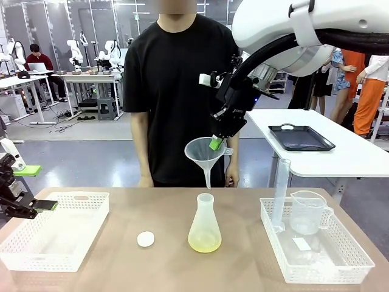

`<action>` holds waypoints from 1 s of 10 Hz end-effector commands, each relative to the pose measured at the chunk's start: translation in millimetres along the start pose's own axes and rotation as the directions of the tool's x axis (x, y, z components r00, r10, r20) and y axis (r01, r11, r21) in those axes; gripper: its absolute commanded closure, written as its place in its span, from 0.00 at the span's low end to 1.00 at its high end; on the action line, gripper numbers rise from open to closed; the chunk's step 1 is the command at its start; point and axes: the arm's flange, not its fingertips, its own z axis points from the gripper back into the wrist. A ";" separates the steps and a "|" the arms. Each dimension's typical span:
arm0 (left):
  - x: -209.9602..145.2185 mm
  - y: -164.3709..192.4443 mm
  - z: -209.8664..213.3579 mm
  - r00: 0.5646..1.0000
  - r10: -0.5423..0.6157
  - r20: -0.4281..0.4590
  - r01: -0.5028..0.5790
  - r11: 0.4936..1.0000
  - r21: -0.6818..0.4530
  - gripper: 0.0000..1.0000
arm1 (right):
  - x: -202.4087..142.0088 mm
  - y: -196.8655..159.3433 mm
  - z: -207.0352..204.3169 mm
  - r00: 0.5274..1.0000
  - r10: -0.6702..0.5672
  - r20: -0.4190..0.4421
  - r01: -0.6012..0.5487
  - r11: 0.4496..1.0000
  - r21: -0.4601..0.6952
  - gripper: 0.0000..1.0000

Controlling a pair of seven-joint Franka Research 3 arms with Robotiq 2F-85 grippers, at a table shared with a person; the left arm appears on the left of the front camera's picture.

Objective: Prepare the solutions needed for the experiment.
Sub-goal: Once the solution is in the Big flask , pick up the Plastic Funnel and place it back into the right Organizing basket.

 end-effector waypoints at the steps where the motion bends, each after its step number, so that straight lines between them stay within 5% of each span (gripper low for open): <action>1: -0.3 -2.4 -0.3 1.000 -0.006 0.000 0.006 1.000 -0.006 0.00 | -28.7 -12.7 18.9 0.997 -0.077 0.022 0.077 0.996 -0.033 1.00; 5: -0.3 -2.4 -0.3 1.000 -0.006 0.000 0.006 1.000 -0.006 0.00 | -104.2 -51.2 74.5 0.959 -0.257 0.120 0.267 0.961 -0.070 1.00; 10: -0.3 -2.4 -0.3 1.000 -0.006 0.000 0.006 1.000 -0.006 0.00 | -198.9 -92.2 104.7 0.855 -0.470 0.219 0.494 0.867 -0.069 1.00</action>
